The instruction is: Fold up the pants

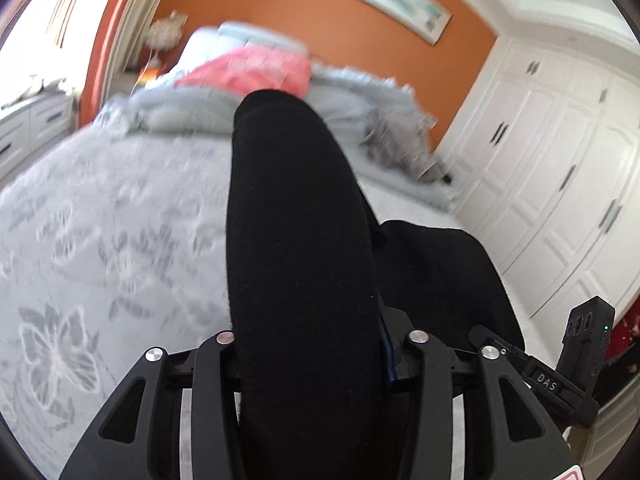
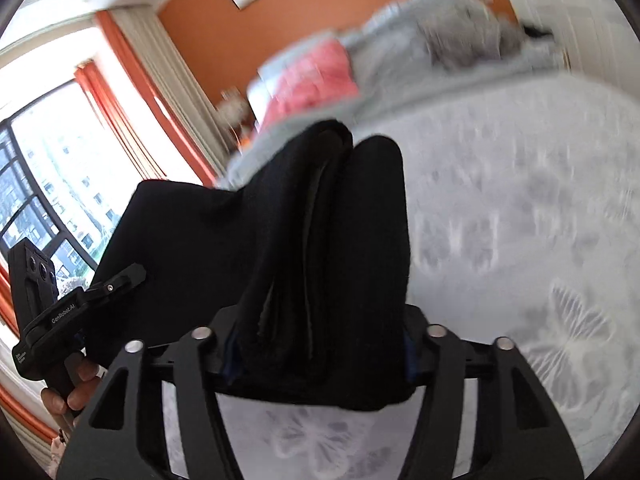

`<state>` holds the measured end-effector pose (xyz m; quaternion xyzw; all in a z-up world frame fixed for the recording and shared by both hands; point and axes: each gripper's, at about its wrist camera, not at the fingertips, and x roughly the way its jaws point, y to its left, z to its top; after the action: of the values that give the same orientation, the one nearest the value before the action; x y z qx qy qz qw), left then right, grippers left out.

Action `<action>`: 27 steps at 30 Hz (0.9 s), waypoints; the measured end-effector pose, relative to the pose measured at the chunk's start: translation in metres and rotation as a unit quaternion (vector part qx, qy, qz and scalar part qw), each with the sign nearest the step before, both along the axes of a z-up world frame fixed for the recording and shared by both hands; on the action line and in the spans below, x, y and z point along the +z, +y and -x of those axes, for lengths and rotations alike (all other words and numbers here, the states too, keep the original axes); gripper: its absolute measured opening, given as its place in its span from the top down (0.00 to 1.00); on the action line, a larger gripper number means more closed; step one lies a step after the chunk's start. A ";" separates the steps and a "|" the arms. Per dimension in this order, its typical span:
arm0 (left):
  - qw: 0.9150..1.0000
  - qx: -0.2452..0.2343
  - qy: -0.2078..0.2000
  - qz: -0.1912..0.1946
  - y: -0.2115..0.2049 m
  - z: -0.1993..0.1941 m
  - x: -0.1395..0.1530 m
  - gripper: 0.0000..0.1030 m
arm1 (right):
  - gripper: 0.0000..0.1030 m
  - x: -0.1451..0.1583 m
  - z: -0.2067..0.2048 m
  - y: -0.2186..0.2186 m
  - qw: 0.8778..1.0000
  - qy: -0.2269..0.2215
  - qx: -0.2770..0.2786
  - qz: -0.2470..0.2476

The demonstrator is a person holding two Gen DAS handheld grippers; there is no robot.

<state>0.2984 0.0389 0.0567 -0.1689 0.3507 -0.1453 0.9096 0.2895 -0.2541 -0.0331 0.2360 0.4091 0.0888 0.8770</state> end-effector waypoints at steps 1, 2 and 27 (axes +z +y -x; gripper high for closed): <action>0.998 0.008 0.061 -0.003 0.002 -0.018 -0.046 0.57 | 0.44 -0.042 -0.004 -0.018 0.998 0.045 -0.029 -0.027; 0.992 0.016 0.123 -0.003 0.008 -0.031 -0.094 0.59 | 0.39 -0.060 0.008 -0.041 0.992 -0.019 -0.020 -0.126; 0.991 0.031 -0.019 -0.131 -0.020 0.050 -0.052 0.30 | 0.45 0.052 0.081 0.006 0.982 -0.072 -0.040 0.173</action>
<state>0.2488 0.0188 0.0049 -0.0560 0.3438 -0.0728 0.9345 0.2087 -0.2483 0.0184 0.0902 0.3445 -0.0015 0.9345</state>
